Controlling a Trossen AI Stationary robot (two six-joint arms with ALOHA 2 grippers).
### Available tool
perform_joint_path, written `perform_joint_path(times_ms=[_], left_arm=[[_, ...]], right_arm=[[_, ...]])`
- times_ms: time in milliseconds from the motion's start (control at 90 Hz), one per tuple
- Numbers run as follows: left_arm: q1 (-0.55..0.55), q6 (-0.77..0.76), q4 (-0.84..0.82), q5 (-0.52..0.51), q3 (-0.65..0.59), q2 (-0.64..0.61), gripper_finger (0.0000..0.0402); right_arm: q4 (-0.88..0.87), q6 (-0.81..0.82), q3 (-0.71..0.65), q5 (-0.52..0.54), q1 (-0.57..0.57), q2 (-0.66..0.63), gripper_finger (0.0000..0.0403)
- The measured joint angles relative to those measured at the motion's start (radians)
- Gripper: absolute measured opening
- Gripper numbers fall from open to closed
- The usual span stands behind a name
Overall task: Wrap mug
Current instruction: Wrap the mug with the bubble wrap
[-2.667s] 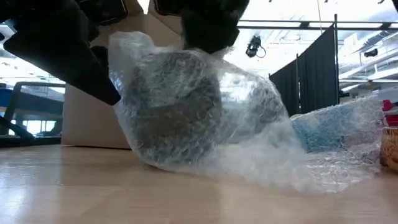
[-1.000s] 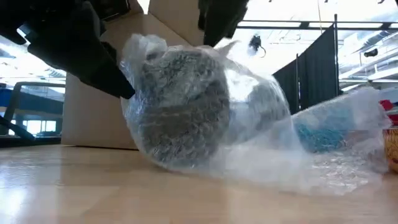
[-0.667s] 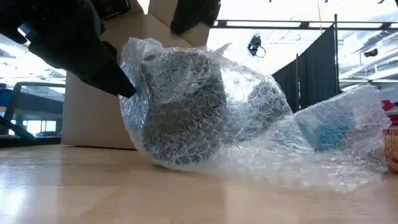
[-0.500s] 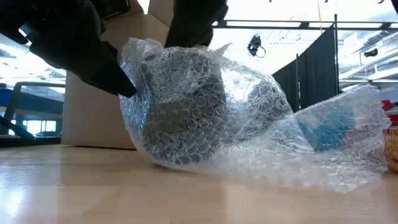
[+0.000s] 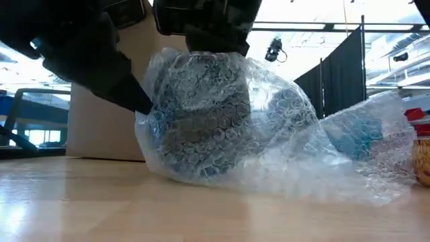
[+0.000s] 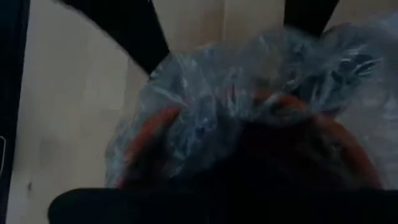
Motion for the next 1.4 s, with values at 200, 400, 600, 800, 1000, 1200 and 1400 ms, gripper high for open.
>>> perform_joint_path(times_ms=[200,400,600,800,1000,1200,1400], left_arm=[[0.003,0.001,-0.003,-0.003,0.000,0.000,0.0286],[0.005,0.001,0.005,-0.005,0.000,0.000,0.0286],[0.005,0.001,0.010,-0.008,0.000,0.000,0.0286],[0.004,0.003,0.009,-0.010,0.000,0.000,0.0286],[0.004,0.012,0.009,-0.010,0.000,0.000,0.0286],[0.004,0.012,0.009,-0.008,0.000,0.000,0.0286],[0.004,0.012,0.006,-0.003,0.000,0.000,0.0286]], right_arm=[[-0.192,-0.013,0.215,0.067,0.028,-0.008,0.0000],[-0.163,-0.061,0.242,0.109,0.029,-0.008,0.0000],[-0.030,-0.063,0.085,0.091,-0.002,-0.005,0.0000],[0.010,-0.055,-0.050,0.051,-0.013,-0.005,0.0000],[-0.017,-0.057,-0.025,0.045,-0.013,-0.005,0.0000],[-0.116,-0.019,0.144,0.056,-0.007,-0.005,0.0000],[-0.193,-0.005,0.260,0.077,0.000,-0.010,0.0000]])
